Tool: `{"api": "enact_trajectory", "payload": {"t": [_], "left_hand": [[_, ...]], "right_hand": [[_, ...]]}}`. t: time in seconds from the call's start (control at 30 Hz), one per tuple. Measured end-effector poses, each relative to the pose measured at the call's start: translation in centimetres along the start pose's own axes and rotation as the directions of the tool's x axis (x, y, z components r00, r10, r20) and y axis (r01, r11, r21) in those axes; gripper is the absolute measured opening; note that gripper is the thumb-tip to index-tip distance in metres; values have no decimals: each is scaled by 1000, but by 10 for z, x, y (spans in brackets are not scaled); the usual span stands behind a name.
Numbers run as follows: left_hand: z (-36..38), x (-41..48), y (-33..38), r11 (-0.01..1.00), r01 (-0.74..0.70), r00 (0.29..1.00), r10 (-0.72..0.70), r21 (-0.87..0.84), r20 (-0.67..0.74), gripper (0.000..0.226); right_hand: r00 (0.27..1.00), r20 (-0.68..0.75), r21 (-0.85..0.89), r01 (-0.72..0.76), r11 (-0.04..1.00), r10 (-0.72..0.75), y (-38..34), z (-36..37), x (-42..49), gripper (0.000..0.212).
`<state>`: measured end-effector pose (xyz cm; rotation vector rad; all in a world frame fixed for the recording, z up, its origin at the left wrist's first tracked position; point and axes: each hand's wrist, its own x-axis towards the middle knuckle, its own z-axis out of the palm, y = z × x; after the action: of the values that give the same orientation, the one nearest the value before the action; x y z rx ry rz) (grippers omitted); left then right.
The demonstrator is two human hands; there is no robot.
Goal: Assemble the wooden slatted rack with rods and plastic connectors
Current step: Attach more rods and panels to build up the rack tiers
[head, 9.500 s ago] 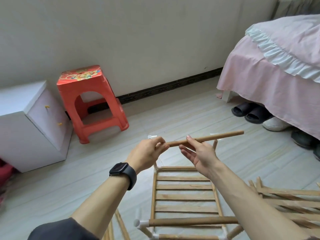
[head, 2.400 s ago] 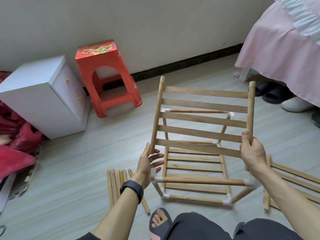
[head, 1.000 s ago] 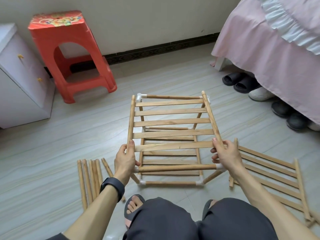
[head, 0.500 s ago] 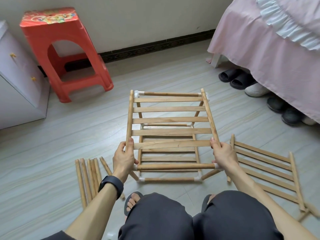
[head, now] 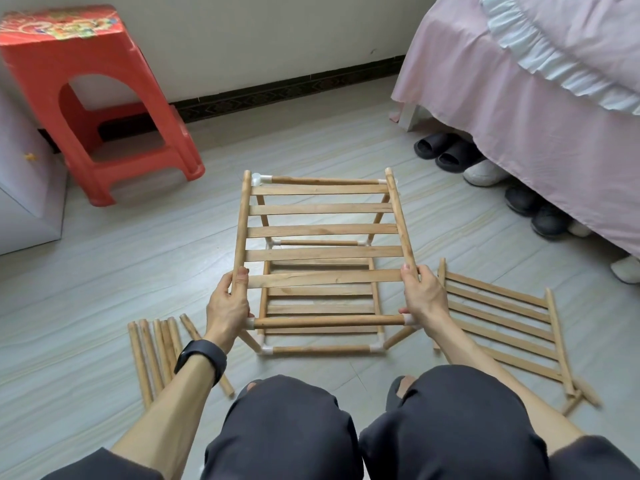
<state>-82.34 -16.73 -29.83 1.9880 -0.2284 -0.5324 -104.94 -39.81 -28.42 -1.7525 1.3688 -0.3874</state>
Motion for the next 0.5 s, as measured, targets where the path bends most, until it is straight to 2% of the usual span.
{"api": "enact_trajectory", "payload": {"t": [0.13,0.27,0.4,0.5], "left_hand": [[1,6,-1,1000,25,999,-25,19,23,44],[3,6,-3,1000,15,1000,-15,-1,10,41],[6,4,-4,998,29,1000,-28,-49,12,39],[7,4,-4,998,47,999,-47,-51,14,37]], "right_hand": [[990,137,318,-78,945,36,7,-2,8,22],[971,229,515,-181,838,69,9,-6,5,18],[957,273,613,-254,748,100,13,-8,1,19],[957,269,632,-262,729,111,14,-8,2,19]]}}
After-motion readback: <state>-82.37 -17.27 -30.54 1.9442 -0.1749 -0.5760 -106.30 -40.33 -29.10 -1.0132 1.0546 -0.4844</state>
